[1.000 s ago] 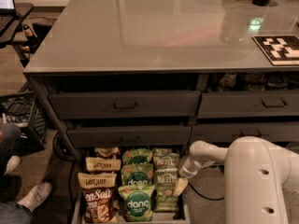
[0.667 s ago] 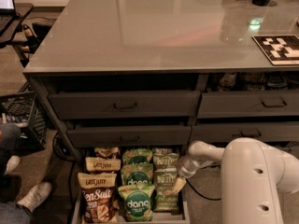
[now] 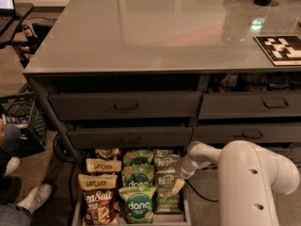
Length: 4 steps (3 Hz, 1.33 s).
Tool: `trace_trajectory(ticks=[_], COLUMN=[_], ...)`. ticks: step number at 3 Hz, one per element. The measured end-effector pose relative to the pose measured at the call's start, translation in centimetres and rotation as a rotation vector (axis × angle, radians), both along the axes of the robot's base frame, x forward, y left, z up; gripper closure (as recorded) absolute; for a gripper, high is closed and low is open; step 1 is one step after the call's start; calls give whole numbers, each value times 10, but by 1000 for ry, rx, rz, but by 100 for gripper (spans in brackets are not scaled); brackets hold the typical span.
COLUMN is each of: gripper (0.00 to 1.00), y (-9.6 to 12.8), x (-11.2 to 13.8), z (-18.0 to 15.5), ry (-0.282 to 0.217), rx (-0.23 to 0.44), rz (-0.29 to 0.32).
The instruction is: Pick green jalapeno chip bag from bottom drawer and place on counter
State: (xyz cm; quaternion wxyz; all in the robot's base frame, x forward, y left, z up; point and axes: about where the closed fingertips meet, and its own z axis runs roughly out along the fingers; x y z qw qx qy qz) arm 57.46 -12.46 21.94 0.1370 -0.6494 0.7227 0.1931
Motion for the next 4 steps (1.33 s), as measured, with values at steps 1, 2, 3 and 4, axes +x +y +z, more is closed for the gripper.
trace_trajectory(ticks=[1, 2, 3, 4], gripper=[17, 18, 18, 17], y=[6, 8, 4, 4], x=[2, 2, -8, -9], z=[-8, -17, -33, -33], ry=[11, 27, 62, 63], rx=[12, 17, 18, 18], rz=[6, 12, 23, 23])
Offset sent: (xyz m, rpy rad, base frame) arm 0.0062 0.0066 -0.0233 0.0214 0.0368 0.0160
